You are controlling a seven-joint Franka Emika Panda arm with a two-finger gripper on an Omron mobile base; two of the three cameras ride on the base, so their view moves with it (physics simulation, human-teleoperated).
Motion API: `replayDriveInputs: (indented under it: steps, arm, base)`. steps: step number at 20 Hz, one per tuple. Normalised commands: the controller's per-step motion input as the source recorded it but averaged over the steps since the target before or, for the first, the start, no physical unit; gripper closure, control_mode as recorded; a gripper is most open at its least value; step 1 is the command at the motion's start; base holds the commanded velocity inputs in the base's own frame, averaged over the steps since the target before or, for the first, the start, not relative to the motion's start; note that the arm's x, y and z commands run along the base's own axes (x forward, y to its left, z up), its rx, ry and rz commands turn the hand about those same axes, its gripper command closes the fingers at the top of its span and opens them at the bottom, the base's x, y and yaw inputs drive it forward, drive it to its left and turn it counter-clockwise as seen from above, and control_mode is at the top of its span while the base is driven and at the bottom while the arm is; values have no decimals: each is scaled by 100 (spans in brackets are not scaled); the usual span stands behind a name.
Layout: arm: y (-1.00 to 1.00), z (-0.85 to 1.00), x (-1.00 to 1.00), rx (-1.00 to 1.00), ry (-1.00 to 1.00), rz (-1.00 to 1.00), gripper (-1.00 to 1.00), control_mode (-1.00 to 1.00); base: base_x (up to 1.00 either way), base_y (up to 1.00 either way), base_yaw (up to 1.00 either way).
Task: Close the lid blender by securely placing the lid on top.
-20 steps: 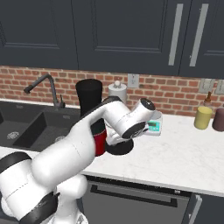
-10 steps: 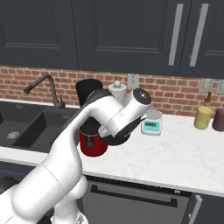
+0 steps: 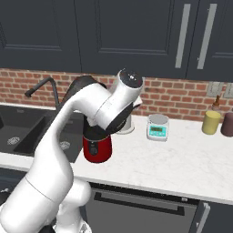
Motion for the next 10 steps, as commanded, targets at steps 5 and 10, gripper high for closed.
replayDriveInputs:
  steps: [5,10]
  arm:
    - [43,55,-7,0,-2,0,100,-100]
    - [48,30,0,0,0,0,100,-100]
  base:
    - [0,0,0]
    - [0,0,0]
